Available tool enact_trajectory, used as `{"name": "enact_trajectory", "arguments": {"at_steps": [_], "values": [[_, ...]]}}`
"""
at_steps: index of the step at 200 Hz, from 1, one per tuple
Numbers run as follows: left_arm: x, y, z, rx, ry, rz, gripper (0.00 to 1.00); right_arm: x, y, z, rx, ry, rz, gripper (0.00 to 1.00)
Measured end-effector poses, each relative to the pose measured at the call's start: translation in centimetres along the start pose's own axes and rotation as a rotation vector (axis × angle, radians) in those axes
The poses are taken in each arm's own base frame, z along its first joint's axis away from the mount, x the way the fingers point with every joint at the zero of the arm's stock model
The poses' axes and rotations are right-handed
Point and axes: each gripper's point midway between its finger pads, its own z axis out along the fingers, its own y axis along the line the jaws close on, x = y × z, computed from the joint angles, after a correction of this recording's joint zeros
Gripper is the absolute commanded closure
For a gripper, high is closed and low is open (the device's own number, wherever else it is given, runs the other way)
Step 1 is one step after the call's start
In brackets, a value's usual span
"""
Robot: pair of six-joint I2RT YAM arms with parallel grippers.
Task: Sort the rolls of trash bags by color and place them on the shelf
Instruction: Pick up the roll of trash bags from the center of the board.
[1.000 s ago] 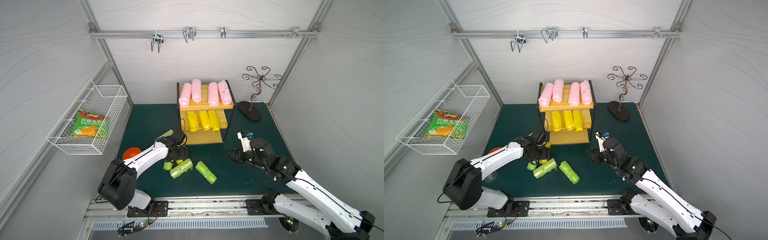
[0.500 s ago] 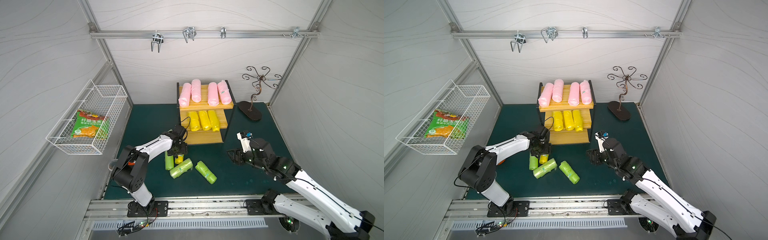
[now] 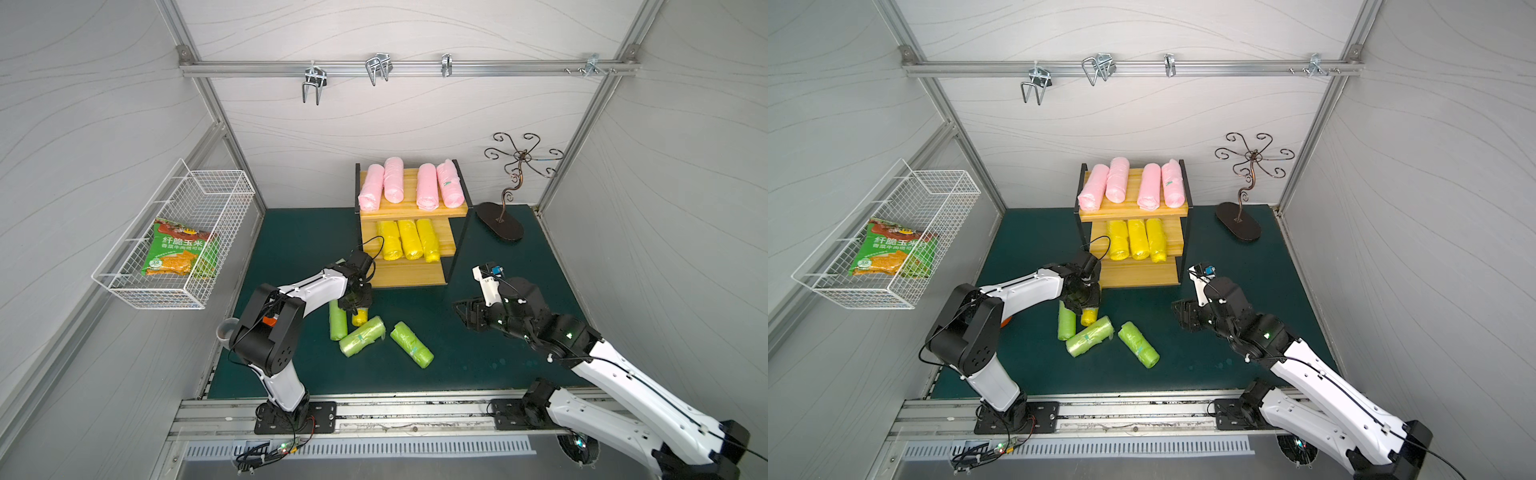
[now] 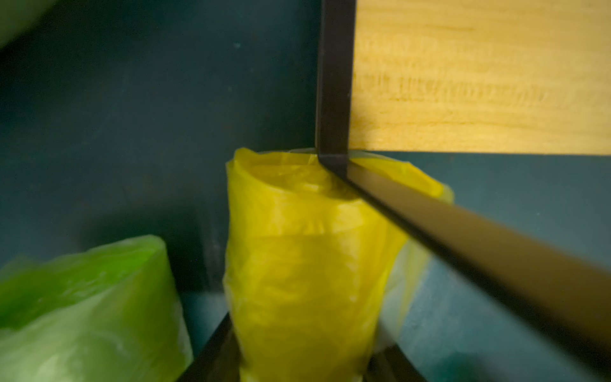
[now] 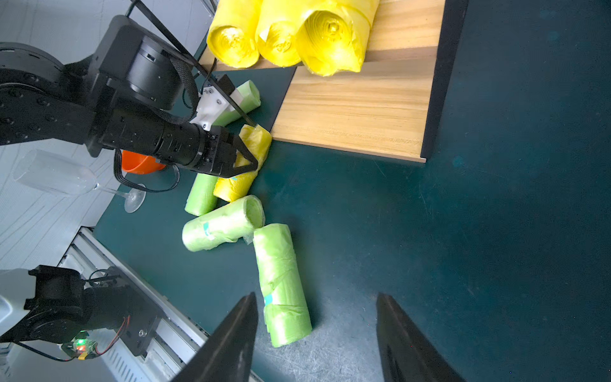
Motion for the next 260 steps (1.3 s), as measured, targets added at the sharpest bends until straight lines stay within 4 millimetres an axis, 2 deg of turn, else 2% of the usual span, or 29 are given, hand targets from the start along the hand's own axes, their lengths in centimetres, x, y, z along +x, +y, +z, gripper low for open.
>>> {"name": "enact_trajectory", "arguments": {"at_steps": [42,66,88,115,168,181,197,219,242,247,260], "values": [[0.0,-0.1,-0.1,0.04,-0.051,-0.037,0.86,0.1,0.2,0.0,0.002,0.001,-0.01,0.4],[0.2,0.1,-0.5,0.072,-0.097,-0.065,1.0,0.2,0.2,0.0,0.007,0.002,-0.016,0.4],[1.2,0.6,-1.4,0.09,-0.119,-0.089,1.0,0.4,0.3,0.1,0.011,0.007,-0.023,0.4],[2.0,1.1,-3.8,0.133,-0.18,-0.118,1.0,0.6,0.5,0.3,0.016,0.015,-0.038,0.41],[1.2,0.7,-11.2,0.263,-0.361,-0.189,1.0,0.8,1.8,1.1,-0.001,0.041,-0.075,0.39],[1.5,0.8,-12.8,0.293,-0.389,-0.216,1.0,0.7,2.6,1.2,-0.045,0.039,-0.081,0.35],[2.0,1.1,-14.2,0.321,-0.407,-0.257,1.0,0.4,4.2,1.4,-0.123,0.038,-0.077,0.22],[2.7,1.5,-15.5,0.35,-0.415,-0.316,1.0,0.6,6.6,2.0,-0.239,0.089,-0.064,0.18],[3.3,1.5,-16.5,0.388,-0.409,-0.371,1.0,0.6,10.1,2.7,-0.39,0.158,-0.051,0.14],[3.4,1.5,-16.7,0.398,-0.405,-0.384,1.0,0.6,10.8,2.7,-0.419,0.168,-0.051,0.09],[3.6,1.3,-17.1,0.422,-0.395,-0.412,1.0,0.9,12.6,2.6,-0.488,0.189,-0.061,0.07]]}}
